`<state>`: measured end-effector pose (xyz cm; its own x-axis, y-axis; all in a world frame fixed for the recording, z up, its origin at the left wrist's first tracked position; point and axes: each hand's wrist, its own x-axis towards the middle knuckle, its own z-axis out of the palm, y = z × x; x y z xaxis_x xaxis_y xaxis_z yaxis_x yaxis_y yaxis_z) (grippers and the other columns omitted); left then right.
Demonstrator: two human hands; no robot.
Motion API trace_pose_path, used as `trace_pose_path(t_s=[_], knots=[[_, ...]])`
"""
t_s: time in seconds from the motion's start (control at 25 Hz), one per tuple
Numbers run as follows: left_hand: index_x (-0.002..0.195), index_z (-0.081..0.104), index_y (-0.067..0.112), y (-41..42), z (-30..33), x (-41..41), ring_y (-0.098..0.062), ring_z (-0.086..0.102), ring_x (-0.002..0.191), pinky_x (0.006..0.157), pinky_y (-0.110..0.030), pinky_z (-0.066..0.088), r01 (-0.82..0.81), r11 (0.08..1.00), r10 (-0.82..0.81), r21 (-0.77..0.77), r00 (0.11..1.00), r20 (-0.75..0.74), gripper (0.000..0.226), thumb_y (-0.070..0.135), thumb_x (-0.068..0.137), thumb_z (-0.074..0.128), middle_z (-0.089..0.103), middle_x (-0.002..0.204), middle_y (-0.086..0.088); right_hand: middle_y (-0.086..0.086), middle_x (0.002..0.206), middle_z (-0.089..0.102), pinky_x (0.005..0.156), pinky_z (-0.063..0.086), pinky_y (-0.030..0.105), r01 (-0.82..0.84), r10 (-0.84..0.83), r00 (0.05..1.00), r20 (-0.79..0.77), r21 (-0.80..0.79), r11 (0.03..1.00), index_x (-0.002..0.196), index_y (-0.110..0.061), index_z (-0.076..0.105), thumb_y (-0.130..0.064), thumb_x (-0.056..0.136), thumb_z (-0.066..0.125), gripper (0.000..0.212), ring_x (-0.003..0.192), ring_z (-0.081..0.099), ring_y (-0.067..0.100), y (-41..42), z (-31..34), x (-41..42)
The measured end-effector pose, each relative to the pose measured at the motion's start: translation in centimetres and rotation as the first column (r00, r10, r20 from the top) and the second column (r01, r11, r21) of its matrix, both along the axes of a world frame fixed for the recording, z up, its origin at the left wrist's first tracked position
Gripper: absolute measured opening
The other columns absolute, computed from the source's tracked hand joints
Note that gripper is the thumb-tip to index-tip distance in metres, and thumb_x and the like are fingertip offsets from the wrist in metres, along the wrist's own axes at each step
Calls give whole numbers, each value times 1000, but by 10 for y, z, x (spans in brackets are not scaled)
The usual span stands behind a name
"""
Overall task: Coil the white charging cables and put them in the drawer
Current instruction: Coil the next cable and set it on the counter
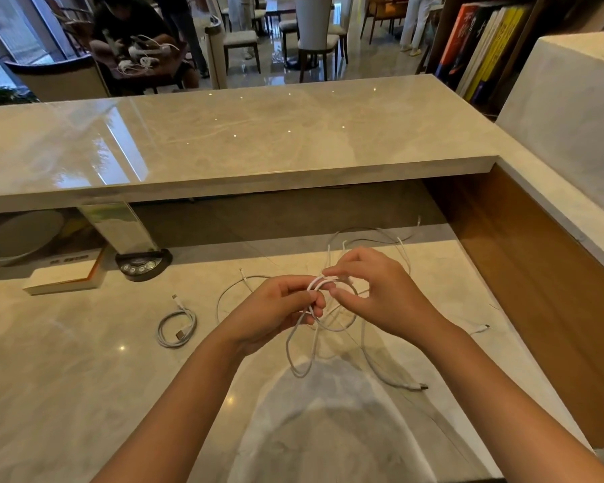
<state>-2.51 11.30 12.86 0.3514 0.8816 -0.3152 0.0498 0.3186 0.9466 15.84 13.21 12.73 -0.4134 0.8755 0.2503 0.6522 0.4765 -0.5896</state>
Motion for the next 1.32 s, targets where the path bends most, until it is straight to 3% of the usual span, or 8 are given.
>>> trace_pose_path(t_s=[0.12,0.32,0.48,0.72,0.92,1.04,1.2,1.32], knots=[[106,67,9,2,2,-3,-8,59,64,64,-21,50,12,1000,-11,27,998,-60,27,3,94,44,63,71,-1,-7,89,64,69,42,16,10,-10,1000,8,5,1000,99,-19,71,-16,85,64,16,80,56,8,3,-4,-3],[102,69,12,7,1,-2,-6,65,65,60,-16,50,-49,956,130,288,954,-270,20,5,90,54,70,78,-9,0,75,70,62,51,17,-51,-161,921,-355,-520,853,89,-11,73,-6,84,63,13,67,63,6,10,1,2],[102,71,11,7,-7,0,-5,62,57,58,-17,52,-90,925,217,369,922,-321,21,7,92,53,69,73,-9,13,84,73,63,54,20,-106,-342,784,-518,-654,749,96,-17,67,-12,90,55,14,72,67,16,8,8,3],[97,72,11,7,-11,7,-4,61,53,52,-17,49,-156,913,280,378,912,-299,20,5,91,54,68,70,-6,-11,89,66,72,56,27,140,-124,989,81,-241,960,95,-27,64,-27,81,69,15,78,62,7,2,11,0],[96,70,7,10,-11,-1,-10,62,64,64,-22,52,-115,993,113,-34,992,-61,21,13,94,50,66,70,-4,-1,92,72,76,54,28,155,-147,986,85,-96,983,100,-18,71,-20,87,63,16,79,61,9,7,9,0],[90,65,4,9,-11,-4,-12,62,66,69,-25,55,-97,990,112,-101,981,158,21,10,95,45,63,70,-5,-2,93,69,78,53,25,162,-163,986,-32,-25,986,102,-16,69,-18,88,61,16,82,60,9,8,6,-1],[88,59,6,13,1,2,-13,66,66,76,-29,56,-284,956,289,-75,861,419,21,8,95,40,67,68,-3,-5,111,68,102,42,32,106,-449,673,-588,-524,845,116,-28,57,-32,98,38,27,107,60,7,6,-5,-9],[91,59,9,21,8,3,-11,65,62,72,-26,56,-366,930,321,11,829,459,21,8,96,39,65,64,1,-1,98,74,107,36,38,-176,-254,817,-518,-643,745,109,-27,63,-28,99,29,35,102,65,9,-10,-19,-16]])
